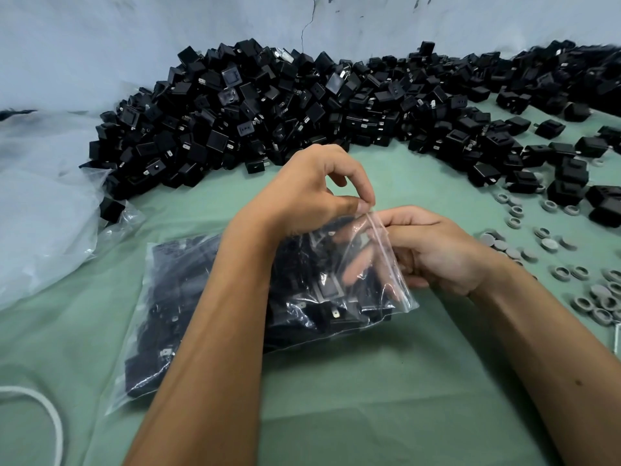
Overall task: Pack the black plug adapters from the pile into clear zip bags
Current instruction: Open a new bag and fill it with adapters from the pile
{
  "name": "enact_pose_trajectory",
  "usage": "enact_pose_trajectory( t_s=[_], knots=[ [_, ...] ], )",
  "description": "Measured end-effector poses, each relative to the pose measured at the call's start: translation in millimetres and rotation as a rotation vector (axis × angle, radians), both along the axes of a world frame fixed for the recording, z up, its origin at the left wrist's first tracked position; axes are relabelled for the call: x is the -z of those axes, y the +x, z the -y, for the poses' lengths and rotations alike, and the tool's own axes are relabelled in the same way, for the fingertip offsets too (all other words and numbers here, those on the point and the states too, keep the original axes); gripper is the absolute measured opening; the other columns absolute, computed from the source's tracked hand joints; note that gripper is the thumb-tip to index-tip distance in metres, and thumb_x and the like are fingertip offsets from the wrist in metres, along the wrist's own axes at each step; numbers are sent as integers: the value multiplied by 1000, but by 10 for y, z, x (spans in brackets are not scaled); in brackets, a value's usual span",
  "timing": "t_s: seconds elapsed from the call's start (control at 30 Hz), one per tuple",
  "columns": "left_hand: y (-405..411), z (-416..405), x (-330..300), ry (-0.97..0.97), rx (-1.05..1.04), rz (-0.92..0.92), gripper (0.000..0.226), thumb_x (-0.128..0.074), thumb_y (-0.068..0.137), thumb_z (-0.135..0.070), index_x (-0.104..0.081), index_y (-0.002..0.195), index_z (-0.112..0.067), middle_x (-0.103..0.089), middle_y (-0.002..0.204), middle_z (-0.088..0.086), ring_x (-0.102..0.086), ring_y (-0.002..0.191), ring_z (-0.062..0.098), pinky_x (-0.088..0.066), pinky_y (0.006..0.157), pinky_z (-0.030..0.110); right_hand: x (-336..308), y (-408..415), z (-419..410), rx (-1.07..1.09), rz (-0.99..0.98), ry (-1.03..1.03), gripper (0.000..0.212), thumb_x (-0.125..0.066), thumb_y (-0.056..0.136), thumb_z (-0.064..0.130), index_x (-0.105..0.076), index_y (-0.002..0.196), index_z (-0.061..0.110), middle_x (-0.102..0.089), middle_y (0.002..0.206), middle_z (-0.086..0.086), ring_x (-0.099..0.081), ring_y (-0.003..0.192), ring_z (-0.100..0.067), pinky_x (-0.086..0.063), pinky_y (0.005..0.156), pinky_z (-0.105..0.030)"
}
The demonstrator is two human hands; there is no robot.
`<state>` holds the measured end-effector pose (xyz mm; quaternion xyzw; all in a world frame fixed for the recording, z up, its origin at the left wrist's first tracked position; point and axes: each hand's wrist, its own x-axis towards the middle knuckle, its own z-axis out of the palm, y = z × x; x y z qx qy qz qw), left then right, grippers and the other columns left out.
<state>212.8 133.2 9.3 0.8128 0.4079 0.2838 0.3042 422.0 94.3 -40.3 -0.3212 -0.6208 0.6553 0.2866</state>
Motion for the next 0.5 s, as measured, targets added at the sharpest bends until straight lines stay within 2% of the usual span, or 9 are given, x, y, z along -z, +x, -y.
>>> enact_pose_trajectory(
  t_s=[0.07, 0.17, 0.3, 0.4, 0.5],
  knots=[
    [-1, 1, 4, 2, -3, -7, 12, -86, 82, -14, -80, 87, -24, -65, 104, -3, -59, 103, 18, -56, 80, 41, -17, 65, -42, 82, 21, 5, 24, -53, 104, 17, -66, 107, -3, -77, 78, -16, -57, 40, -11, -28, 31, -15],
    [-10, -1, 17, -11, -7, -35, 12, -85, 83, -17, -80, 86, -26, -66, 103, -8, -60, 105, 15, -56, 85, 46, -30, 206, -105, 201, 176, 45, 16, -60, 101, 14, -62, 96, -1, -69, 66, -19, -58, 40, -17, -27, 30, -15],
    [24, -6, 47, -79, 18, -94, 14, -84, 84, -15, -80, 91, -27, -67, 103, -6, -63, 103, 14, -55, 95, 48, -7, 206, -52, 119, 311, 73, 19, -73, 91, 6, -63, 103, -6, -70, 66, -16, -57, 42, -13, -31, 34, -18],
    [47, 10, 50, -95, 19, -98, 16, -82, 85, -12, -80, 94, -25, -66, 105, -5, -64, 101, 15, -55, 96, 48, -2, 141, -32, 86, 313, 92, 28, -78, 86, 4, -65, 109, -7, -70, 81, -33, -57, 43, -10, -35, 37, -19],
    [34, 2, 52, -59, -10, -89, 16, -79, 89, -15, -79, 96, -29, -66, 109, -5, -60, 109, 13, -55, 95, 43, 13, 114, -42, 98, 294, 110, 30, -77, 86, -2, -63, 111, -9, -69, 84, -38, -57, 44, -10, -36, 39, -19]
  ],
)
